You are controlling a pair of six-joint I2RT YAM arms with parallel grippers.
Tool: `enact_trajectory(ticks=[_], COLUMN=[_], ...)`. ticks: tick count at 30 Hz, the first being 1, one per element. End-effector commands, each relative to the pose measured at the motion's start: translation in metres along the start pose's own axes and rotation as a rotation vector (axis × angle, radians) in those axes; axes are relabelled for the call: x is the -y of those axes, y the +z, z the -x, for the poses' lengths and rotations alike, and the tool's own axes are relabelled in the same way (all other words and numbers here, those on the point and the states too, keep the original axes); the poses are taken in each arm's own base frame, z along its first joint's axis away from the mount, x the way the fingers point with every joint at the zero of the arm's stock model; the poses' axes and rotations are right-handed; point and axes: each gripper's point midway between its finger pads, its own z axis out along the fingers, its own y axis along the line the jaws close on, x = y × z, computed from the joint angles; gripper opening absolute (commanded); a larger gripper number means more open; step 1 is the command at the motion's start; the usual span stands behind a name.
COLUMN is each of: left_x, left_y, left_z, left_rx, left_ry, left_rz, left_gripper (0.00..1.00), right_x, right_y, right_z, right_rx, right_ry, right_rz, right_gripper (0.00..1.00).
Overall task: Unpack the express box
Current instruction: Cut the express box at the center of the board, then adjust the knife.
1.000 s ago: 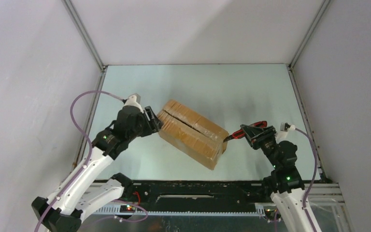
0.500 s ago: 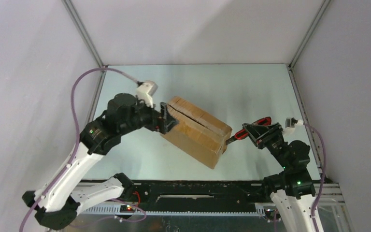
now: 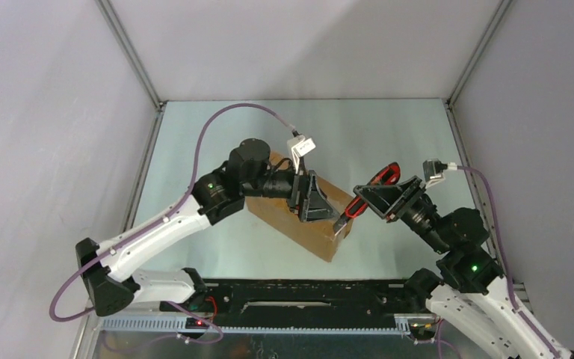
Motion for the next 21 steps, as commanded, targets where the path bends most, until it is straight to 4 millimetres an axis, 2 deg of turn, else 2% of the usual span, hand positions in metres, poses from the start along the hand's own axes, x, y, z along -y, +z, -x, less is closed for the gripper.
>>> enact_trajectory(ticks=[1, 6, 10, 15, 20, 21], left_x=[0.054, 0.068, 0.074, 0.072, 0.095, 0.093], left_y=[0.002, 0.010, 0.008, 0.000, -0.013, -0.012], left_z=[0.014, 0.002, 0.004, 0.014, 0.026, 0.025], left_rx=[0.069, 0.031, 0.066, 0.141, 0.209, 0.213], left_ry=[-0.015, -0.052, -0.089, -0.109, -0.192, -0.202], left_rz=[-0.236, -0.294, -0.337, -0.312, -0.456, -0.446], left_gripper=[0.97, 0.88, 0.83, 0.87, 0.90, 0.90], right_x=[-0.025, -0.025, -0.021, -0.012, -0.002, -0.002], right_y=[0.010, 0.016, 0.018, 0.018, 0.021, 0.022], right_z=[0.018, 0.020, 0.025, 0.028, 0.029, 0.028], right_rx=[0.101, 0.114, 0.136, 0.155, 0.165, 0.164], right_ry=[-0.091, -0.104, -0.117, -0.116, -0.128, -0.128], right_rz=[0.059, 0.055, 0.025, -0.014, -0.056, -0.059], right_gripper=[0.00, 0.00, 0.00, 0.00, 0.00, 0.00])
